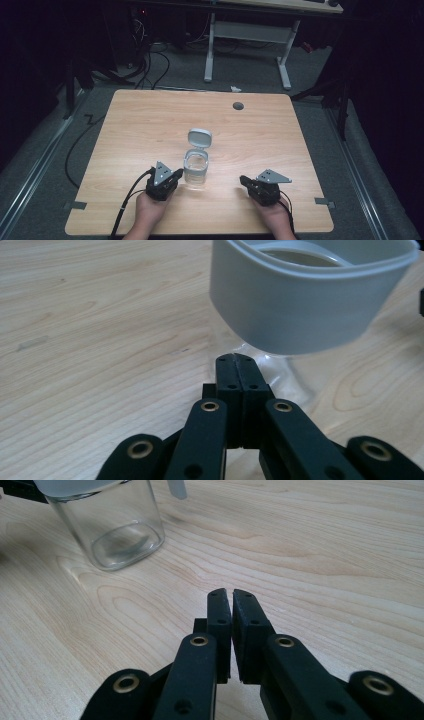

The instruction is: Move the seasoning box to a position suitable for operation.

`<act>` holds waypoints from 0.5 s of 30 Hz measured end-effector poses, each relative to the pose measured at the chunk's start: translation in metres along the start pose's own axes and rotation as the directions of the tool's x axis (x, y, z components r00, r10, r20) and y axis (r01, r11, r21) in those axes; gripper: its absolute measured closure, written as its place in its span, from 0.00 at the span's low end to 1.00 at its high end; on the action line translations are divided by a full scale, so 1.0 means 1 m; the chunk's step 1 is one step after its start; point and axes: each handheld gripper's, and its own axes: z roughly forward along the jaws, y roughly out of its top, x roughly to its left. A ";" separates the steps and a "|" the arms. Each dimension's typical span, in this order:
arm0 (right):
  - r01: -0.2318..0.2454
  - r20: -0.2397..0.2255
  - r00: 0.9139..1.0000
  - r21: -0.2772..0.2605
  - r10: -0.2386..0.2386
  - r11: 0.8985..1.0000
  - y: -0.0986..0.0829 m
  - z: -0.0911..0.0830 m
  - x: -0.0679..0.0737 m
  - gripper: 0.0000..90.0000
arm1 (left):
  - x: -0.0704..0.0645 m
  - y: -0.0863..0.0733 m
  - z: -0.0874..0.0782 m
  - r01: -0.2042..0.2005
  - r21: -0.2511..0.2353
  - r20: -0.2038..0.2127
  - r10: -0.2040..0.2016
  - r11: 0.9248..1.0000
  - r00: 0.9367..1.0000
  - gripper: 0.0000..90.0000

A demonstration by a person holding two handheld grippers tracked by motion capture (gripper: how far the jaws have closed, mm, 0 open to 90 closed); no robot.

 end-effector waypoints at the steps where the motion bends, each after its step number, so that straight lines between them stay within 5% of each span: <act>1: 0.000 0.000 1.000 0.001 0.000 1.000 0.000 0.000 0.000 0.96 | -0.001 -0.001 0.000 -0.001 0.003 0.005 0.001 1.000 1.000 1.00; 15: 0.004 -0.005 1.000 0.006 -0.004 1.000 0.000 0.002 0.002 0.96 | -0.005 -0.005 -0.003 0.002 0.003 0.012 -0.002 1.000 1.000 1.00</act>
